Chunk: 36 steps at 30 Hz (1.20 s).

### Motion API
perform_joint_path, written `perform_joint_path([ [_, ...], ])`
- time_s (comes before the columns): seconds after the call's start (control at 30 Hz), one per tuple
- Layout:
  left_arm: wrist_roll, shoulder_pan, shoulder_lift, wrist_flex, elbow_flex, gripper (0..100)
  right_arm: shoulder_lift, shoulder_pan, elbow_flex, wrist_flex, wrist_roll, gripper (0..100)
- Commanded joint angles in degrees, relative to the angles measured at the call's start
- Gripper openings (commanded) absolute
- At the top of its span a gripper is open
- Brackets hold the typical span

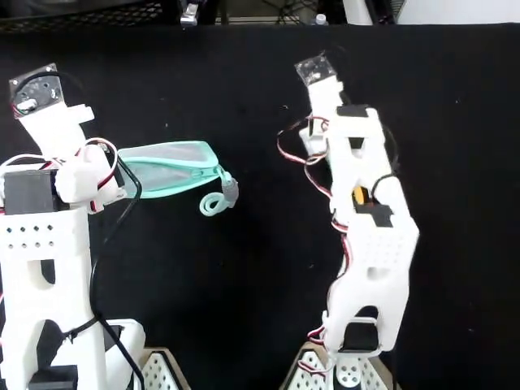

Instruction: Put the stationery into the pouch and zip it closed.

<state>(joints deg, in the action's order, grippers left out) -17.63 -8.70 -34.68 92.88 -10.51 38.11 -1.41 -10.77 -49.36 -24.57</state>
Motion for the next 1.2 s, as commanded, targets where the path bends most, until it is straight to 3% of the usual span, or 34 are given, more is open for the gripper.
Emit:
perform_joint_path([
  [0.0,0.5,-0.3,0.0,0.4,2.1,3,1.5,-0.4,-4.6,-1.2,-1.0,15.5],
  [0.13,0.5,-0.3,0.0,0.4,2.1,3,4.1,-0.2,-9.5,-7.1,-4.7,14.3],
  [0.27,0.5,-0.3,0.0,0.4,2.1,3,4.4,-0.7,-14.4,-12.2,-4.7,0.8],
  [0.57,0.5,-0.3,0.0,0.4,2.1,3,-0.5,0.3,-15.6,-25.5,-2.5,1.2],
  [0.73,0.5,-0.4,0.0,0.4,2.1,3,-15.5,1.9,-1.3,-22.3,-1.1,1.2],
  [1.03,0.6,-0.4,0.0,0.4,2.1,3,-55.3,7.2,42.9,-8.4,1.3,1.3],
  [1.17,0.6,-0.4,0.3,0.3,2.1,3,-60.9,7.3,53.5,-7.1,2.4,1.3],
])
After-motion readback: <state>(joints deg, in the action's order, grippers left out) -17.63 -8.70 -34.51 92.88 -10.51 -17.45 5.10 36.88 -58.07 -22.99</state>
